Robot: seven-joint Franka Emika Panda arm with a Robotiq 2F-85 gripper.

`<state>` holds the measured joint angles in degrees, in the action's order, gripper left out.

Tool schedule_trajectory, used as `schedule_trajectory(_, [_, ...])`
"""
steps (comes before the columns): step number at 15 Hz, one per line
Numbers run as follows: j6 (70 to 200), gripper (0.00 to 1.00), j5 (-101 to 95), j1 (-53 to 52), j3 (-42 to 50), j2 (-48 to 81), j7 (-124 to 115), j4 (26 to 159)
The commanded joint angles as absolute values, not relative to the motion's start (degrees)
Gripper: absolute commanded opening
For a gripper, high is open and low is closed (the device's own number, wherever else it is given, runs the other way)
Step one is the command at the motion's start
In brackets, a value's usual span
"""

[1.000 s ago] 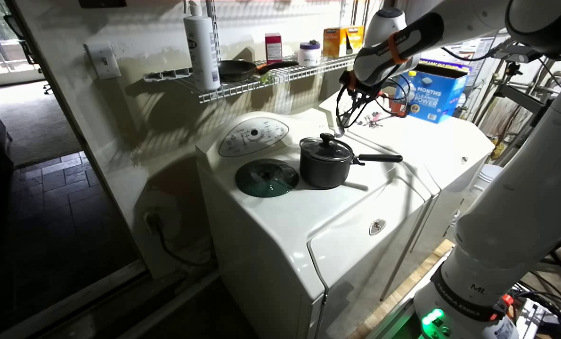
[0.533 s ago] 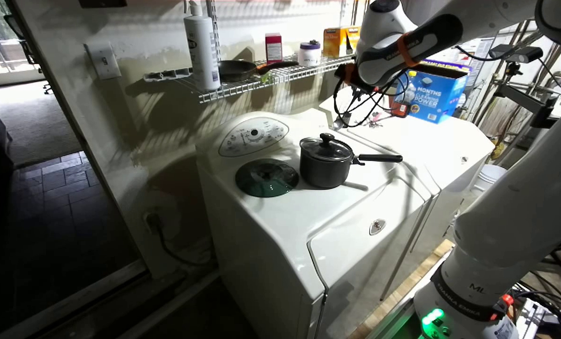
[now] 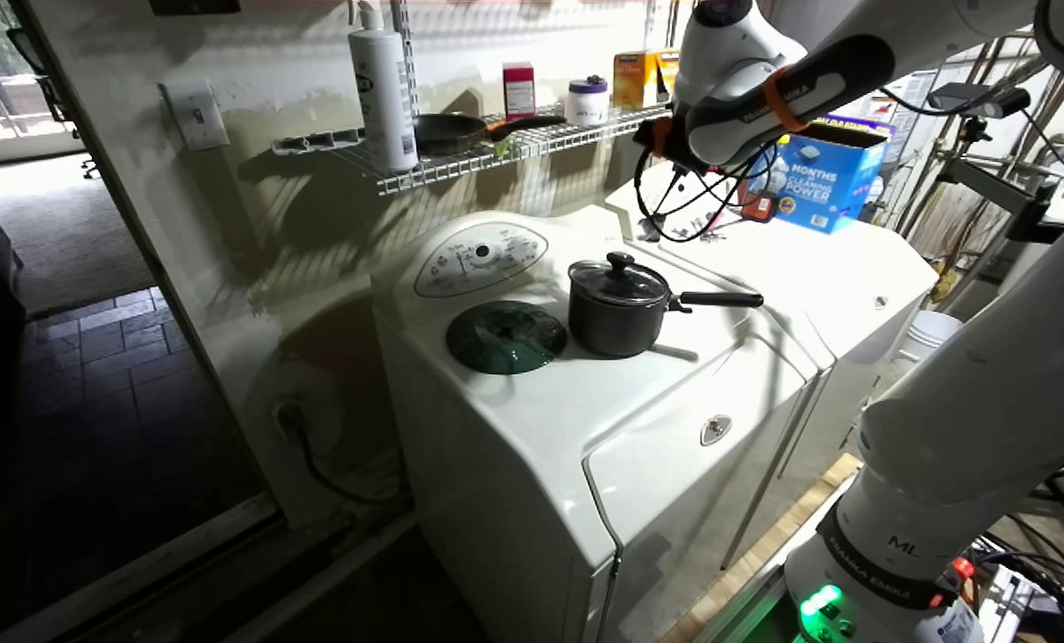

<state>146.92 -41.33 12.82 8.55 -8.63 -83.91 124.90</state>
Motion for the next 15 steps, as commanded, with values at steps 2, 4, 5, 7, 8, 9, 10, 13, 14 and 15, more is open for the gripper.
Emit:
schedule_trajectory(2, [147.43, 0.05, -45.98, 14.24, 7.77, -8.27, -85.85, 125.55])
schedule_trajectory(4, [148.03, 0.05, -49.46, 14.47, 7.80, -9.45, -86.65, 126.94])
schedule_trajectory(5, [147.69, 0.05, -51.14, 14.50, 7.74, -9.92, -87.15, 127.33])
schedule_trajectory(7, [147.85, 0.05, -55.11, 14.54, 7.73, -10.57, -88.80, 128.02])
schedule_trajectory(8, [147.80, 0.05, -56.72, 14.38, 7.72, -10.83, -89.43, 128.21])
schedule_trajectory(9, [147.95, 0.05, -58.75, 14.24, 7.65, -11.29, -90.33, 128.68])
schedule_trajectory(10, [148.21, 0.05, -60.68, 14.12, 7.55, -11.70, -91.45, 129.21])
schedule_trajectory(13, [148.01, 0.05, -66.02, 13.51, 6.99, -12.92, -94.03, 131.09])
schedule_trajectory(14, [147.79, 0.05, -67.35, 13.20, 6.75, -13.35, -94.64, 131.66])
schedule_trajectory(15, [147.65, 0.05, -68.67, 12.98, 6.53, -13.73, -95.44, 132.16])
